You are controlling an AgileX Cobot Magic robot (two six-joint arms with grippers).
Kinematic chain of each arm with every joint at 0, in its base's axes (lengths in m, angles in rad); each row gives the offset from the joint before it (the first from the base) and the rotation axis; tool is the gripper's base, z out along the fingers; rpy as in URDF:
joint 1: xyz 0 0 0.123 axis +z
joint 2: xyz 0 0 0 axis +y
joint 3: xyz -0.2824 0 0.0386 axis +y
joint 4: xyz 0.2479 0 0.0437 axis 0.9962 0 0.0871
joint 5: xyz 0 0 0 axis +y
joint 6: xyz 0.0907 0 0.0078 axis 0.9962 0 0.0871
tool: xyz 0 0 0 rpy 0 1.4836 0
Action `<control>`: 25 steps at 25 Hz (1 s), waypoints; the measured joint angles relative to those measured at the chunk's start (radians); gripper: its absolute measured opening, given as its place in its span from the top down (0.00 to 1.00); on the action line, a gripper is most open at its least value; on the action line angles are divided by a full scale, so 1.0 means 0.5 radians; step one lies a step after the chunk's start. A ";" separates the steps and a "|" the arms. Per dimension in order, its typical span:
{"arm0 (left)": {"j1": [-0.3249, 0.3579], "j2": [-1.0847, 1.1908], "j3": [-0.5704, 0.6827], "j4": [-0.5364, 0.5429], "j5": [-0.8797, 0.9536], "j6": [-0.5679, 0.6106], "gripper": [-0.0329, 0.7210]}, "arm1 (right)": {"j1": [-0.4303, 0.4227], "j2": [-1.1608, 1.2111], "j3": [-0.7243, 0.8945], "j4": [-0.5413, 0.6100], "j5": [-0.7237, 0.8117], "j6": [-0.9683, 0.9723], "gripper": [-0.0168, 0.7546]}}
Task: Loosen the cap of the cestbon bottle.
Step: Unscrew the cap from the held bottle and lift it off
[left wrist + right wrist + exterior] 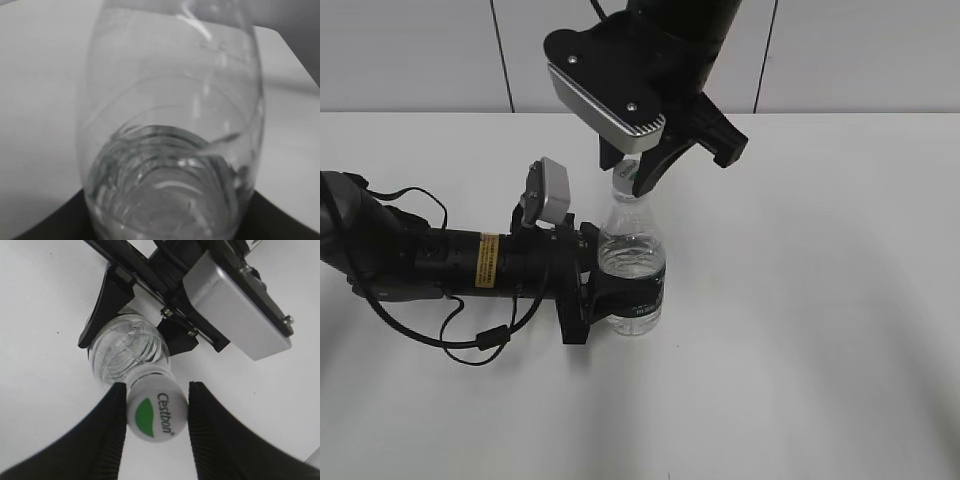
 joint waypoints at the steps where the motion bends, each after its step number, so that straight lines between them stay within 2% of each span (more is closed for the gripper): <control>1: -0.002 -0.002 0.000 0.000 0.005 -0.002 0.48 | 0.000 -0.002 0.000 -0.005 0.000 0.000 0.60; 14: -0.011 -0.004 0.000 0.044 0.010 0.031 0.48 | -0.002 -0.079 0.000 -0.066 -0.034 0.153 0.60; 20: -0.011 -0.004 0.000 0.047 0.010 0.031 0.48 | -0.002 -0.136 0.000 -0.093 -0.034 0.428 0.60; 25: -0.012 -0.004 0.000 0.049 0.010 0.032 0.48 | -0.002 -0.173 0.000 -0.145 -0.034 0.861 0.60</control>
